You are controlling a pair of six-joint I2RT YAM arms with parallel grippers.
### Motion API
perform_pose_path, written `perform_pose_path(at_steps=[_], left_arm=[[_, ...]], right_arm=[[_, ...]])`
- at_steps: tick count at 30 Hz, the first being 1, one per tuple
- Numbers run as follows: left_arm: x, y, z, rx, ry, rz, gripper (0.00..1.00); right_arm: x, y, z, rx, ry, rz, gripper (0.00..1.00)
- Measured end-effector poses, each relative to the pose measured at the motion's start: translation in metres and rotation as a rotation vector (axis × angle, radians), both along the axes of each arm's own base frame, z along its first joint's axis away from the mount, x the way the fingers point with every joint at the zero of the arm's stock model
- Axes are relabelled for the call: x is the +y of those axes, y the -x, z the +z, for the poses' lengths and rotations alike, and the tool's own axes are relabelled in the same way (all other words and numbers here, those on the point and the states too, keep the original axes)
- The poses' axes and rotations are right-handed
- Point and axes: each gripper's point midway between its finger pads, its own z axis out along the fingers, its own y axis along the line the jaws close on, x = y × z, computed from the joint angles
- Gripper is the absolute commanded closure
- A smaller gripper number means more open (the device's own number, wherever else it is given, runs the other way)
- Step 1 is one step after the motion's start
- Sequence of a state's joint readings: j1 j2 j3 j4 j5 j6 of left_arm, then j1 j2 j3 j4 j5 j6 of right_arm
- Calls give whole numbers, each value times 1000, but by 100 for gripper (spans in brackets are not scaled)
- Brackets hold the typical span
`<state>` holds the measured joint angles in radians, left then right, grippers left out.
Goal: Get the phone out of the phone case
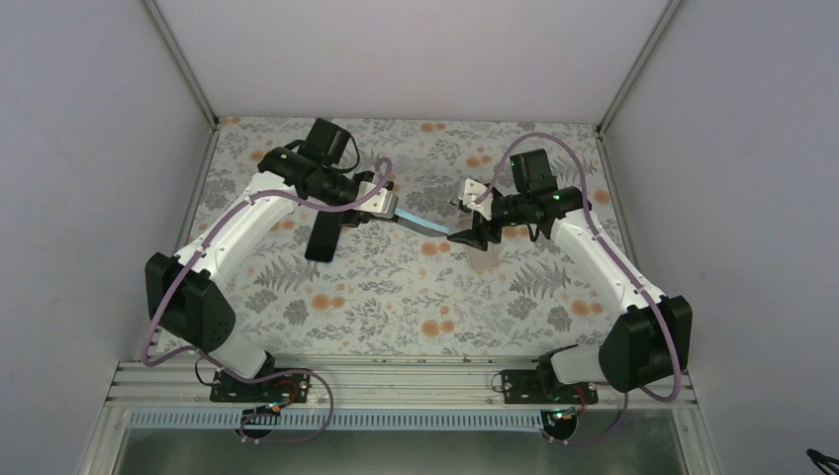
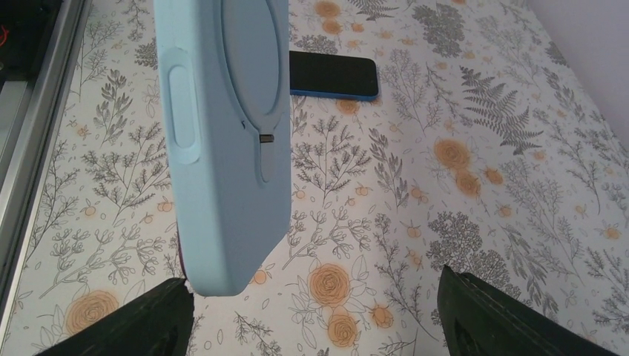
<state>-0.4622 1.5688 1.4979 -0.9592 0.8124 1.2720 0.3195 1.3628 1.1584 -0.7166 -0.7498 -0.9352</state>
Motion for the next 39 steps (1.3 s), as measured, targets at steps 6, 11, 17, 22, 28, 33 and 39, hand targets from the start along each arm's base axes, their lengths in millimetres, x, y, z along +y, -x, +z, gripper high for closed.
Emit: perform_pose_path(at_steps=[6,11,17,22,28,33,39], left_arm=[[1,1,-1,2,-3,-1,98],[1,1,-1,2,-4,-1,98],[0,1,-3,-10,-20,-6,98],[-1,1,-5,-31,-38,-10,98],[-1,-1,-6,-44,-54,-1,98],[-2,-3,-3,-47,-58,9,98],[-11,-7,-4,-2,-14,-3,98]], right_arm=[[1,-2,2,-14,-3,-2,16],[0,-3,2,-16,-2,-3,17],[-2,-6,0,-24,12,-16,18],[-3,-8,-3,-23,25,-28,20],[-2,-14,-7,3,26,-39,22],[-2,-19,-5,14,19,-74,22],[-5,-29,11,-5,8,-120,21]])
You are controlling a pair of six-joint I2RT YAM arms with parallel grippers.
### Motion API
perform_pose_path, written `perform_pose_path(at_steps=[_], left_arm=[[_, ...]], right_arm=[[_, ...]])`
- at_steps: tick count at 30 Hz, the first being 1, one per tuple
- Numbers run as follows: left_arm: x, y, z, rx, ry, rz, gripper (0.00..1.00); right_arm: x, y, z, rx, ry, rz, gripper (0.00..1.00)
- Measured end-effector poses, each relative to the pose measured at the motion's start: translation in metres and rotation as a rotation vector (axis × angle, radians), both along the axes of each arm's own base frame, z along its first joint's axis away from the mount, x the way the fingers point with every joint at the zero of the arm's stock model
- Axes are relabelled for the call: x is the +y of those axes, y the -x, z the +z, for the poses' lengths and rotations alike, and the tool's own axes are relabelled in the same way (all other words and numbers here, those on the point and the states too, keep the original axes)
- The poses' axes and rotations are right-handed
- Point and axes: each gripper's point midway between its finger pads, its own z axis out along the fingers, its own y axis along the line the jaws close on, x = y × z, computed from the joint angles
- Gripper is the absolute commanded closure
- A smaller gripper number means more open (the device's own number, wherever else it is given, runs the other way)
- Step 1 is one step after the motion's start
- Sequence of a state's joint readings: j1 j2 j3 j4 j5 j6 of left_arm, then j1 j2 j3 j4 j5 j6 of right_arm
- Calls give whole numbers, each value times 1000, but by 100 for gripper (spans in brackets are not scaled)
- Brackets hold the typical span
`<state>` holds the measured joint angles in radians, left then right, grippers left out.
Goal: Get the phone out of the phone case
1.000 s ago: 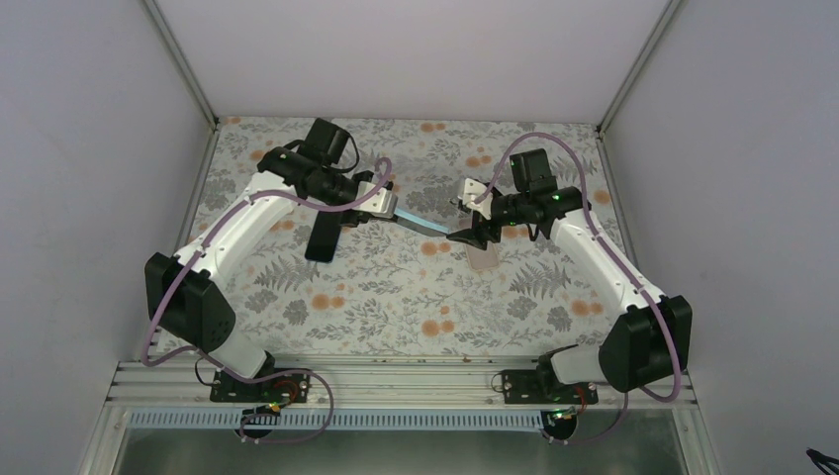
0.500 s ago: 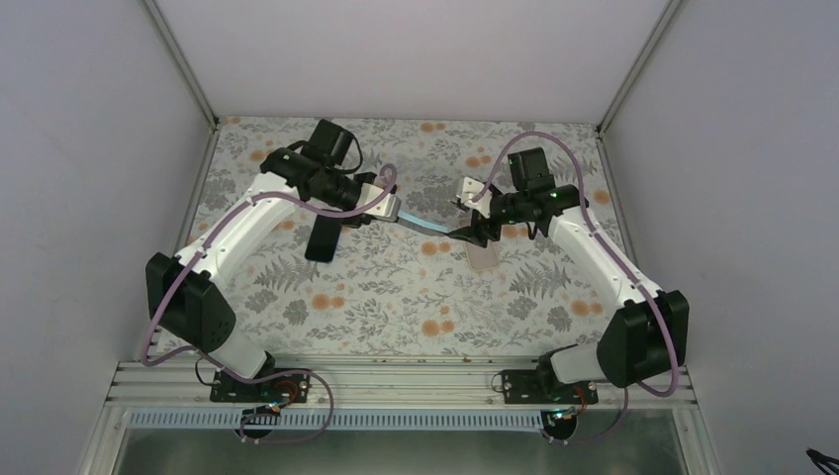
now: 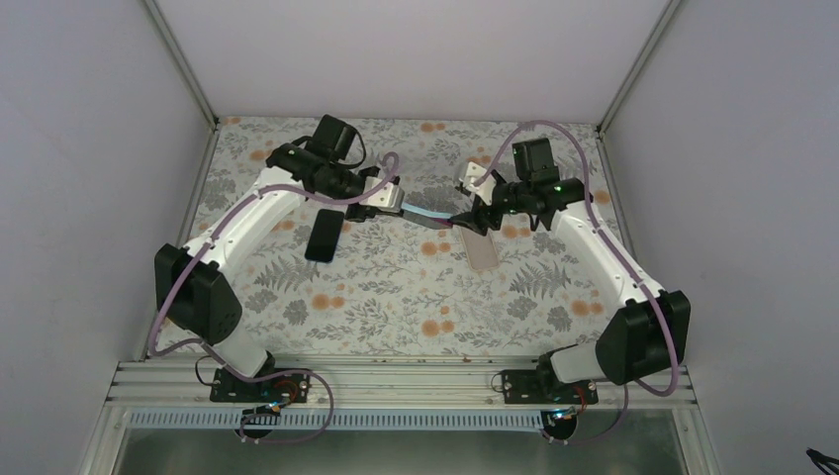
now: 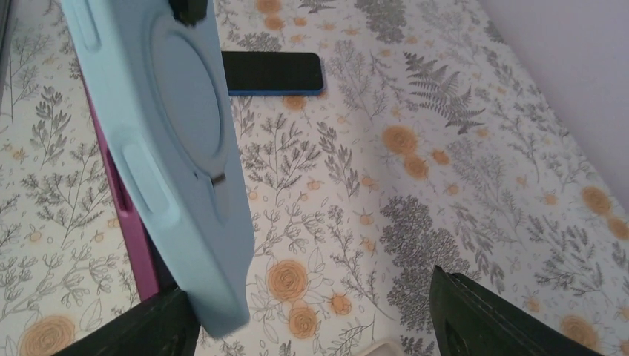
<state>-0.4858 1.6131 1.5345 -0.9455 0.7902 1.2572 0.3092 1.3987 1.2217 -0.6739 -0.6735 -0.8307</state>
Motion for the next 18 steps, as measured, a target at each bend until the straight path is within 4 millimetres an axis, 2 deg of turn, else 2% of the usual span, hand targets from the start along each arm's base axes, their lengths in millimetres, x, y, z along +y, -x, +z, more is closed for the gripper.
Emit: perform_pose_path(at_steps=[5,14,16,18], left_arm=[[-4,-3,0,50,43,-1,98],[-8,5,-6,201,61,-29,98],[-7,4,-3,217,59,-25,98],[-3,1,-2,228,53,-9,98]], right_arm=[[10,-2,12,-19,-1,-1,21],[42,6,9,-10,6,66,20],[49,5,9,8,15,82,24],[56,3,7,35,20,103,34]])
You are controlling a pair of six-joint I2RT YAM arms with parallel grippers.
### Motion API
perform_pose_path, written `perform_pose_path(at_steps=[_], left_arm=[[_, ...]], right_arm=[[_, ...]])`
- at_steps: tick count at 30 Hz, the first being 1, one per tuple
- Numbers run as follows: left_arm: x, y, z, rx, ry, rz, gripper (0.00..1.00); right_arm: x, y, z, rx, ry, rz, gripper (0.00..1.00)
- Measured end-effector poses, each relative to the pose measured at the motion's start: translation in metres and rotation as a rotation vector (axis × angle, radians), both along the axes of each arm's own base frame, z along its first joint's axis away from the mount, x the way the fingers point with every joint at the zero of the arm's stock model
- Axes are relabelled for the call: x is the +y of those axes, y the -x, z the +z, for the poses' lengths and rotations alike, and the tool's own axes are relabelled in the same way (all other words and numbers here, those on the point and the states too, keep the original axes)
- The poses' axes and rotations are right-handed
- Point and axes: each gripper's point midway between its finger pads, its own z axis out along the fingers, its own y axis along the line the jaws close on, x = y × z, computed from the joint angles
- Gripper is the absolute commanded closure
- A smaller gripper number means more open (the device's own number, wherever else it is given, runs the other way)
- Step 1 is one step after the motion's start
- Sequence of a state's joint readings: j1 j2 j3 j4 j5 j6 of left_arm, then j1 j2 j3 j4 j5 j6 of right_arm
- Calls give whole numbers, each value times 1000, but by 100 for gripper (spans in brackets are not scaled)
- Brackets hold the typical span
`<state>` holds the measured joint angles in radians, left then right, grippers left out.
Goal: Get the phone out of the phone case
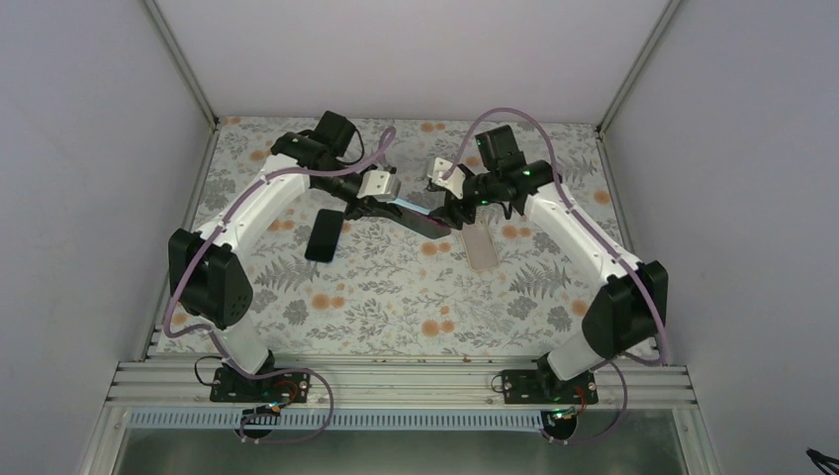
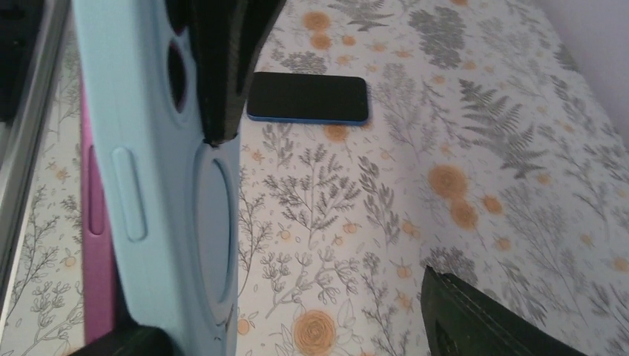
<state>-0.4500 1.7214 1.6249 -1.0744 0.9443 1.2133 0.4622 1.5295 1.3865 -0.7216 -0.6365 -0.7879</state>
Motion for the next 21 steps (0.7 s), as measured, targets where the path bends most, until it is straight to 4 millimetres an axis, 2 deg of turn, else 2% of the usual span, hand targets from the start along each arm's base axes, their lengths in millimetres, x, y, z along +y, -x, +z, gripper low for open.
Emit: perform_pose_path(at_steps=[4,8,11,12,13,14,16,19,21], left_arm=[[6,-7,-5,35,-21,55,98],[7,-15,-19,50,-34,143,96],[8,-25,-27,45,-47,215,65],[7,-31,-27,30,-43,237,48],[3,-35,-22,-6,-22,238,26],[-4,-39,-13,-53,10,236,12],[-19,-41,10,-168,74,225,1],[-25,-37,50,-316,142,236,0],[-20,-41,74,-413,169,277,0]], right_arm=[[11,1,-11,71,1,39,58],[14,3,-29,156,25,70,94],[15,0,-39,180,41,66,96],[15,-1,-40,180,44,59,96],[16,-1,-39,193,36,49,96],[19,-2,-37,193,23,46,96],[23,-1,-32,201,-6,43,96],[11,3,-29,235,-30,2,96],[-8,-7,-27,256,-43,-72,96]])
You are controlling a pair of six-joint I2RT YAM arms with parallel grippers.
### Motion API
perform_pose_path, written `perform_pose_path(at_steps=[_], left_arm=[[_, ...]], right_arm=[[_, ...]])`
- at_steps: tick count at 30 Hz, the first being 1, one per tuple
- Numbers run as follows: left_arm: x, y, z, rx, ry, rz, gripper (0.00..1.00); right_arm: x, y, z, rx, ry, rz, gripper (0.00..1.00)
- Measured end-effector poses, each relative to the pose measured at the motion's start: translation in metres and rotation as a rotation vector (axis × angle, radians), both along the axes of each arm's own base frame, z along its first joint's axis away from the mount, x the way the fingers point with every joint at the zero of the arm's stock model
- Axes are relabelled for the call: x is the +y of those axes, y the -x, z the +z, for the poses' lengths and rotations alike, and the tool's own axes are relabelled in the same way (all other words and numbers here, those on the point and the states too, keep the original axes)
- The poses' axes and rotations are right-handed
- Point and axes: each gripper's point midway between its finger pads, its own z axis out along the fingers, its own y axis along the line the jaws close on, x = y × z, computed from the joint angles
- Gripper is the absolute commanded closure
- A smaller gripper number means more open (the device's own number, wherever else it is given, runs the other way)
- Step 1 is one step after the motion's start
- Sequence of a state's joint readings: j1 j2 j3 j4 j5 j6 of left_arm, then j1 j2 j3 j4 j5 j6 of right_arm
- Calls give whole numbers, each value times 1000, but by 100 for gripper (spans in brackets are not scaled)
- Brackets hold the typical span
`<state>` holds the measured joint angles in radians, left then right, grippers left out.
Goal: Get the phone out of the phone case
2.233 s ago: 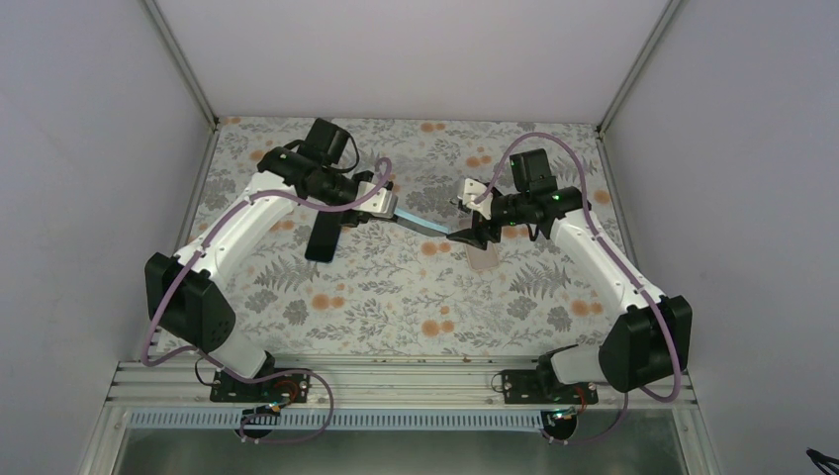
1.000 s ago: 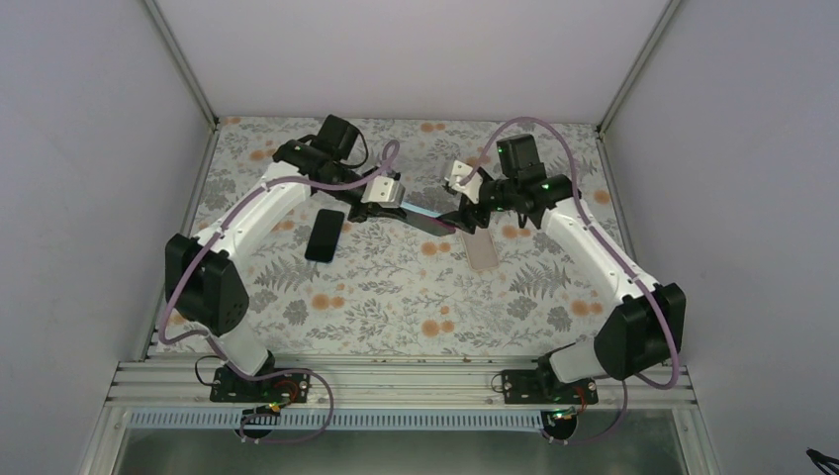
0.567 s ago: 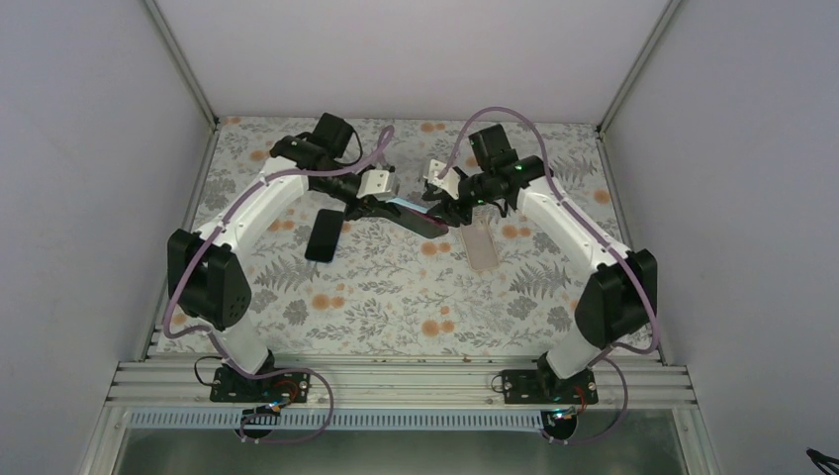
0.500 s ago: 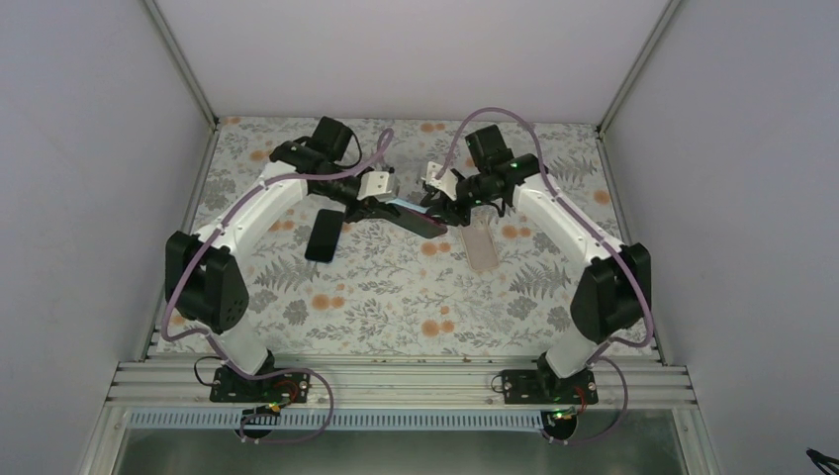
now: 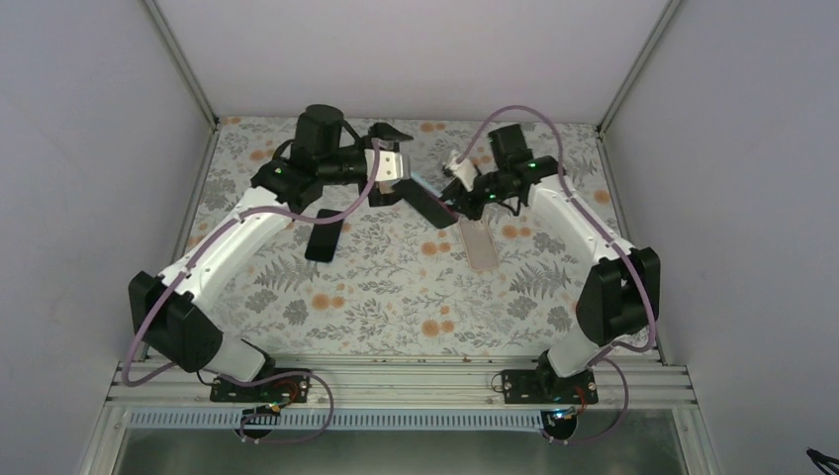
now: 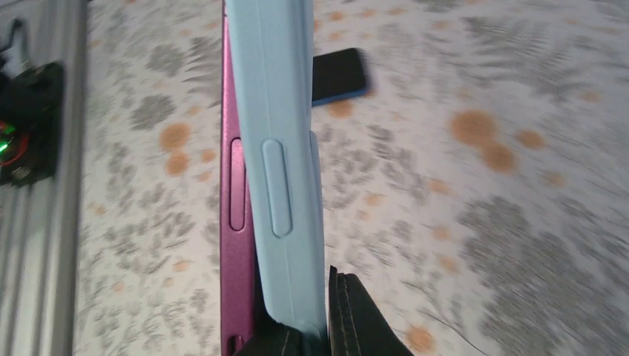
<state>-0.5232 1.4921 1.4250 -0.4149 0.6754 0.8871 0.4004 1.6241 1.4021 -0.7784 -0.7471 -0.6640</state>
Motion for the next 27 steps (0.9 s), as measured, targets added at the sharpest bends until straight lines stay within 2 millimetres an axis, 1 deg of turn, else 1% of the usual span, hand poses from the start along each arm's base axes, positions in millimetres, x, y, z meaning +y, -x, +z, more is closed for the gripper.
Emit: perform_pose_path(at_steps=[2,3,5,7,8,9,12,14,15,16,17,19,21,23,27], left_arm=[[7,-7,19,-78,17,57,0],[10,-12,26,-107,23,86,0],[14,-22,37,-150,40,145,0],[13,-31,44,-181,64,193,0],[12,-37,46,-200,77,224,0],[10,-41,47,-215,87,247,0],[-7,-60,50,-275,120,330,0],[-21,-75,44,-297,145,387,0],[-27,-81,39,-297,153,403,0],[-31,-90,31,-294,158,434,0],[-34,-93,27,-291,160,442,0],[-36,-106,15,-291,169,492,0],[-34,-115,5,-293,171,536,0],[-31,-124,-5,-297,179,582,0],[-30,-136,-20,-281,191,638,0]], right_arm=[[-21,-20,3,21,-10,-105,96],[-28,-29,3,34,-12,-152,96],[-44,-55,5,80,-27,-277,96],[-49,-83,11,112,-61,-374,96],[-50,-101,16,128,-90,-435,96],[-49,-114,18,140,-109,-477,96],[-47,-152,28,177,-191,-627,96],[-49,-166,32,199,-234,-706,96],[-50,-171,34,212,-251,-739,96],[-51,-179,38,225,-272,-774,96],[-50,-186,41,233,-289,-795,96],[-48,-205,51,233,-331,-832,96],[-46,-215,58,223,-359,-853,96],[-45,-219,64,220,-379,-867,96],[-38,-220,74,214,-412,-866,96]])
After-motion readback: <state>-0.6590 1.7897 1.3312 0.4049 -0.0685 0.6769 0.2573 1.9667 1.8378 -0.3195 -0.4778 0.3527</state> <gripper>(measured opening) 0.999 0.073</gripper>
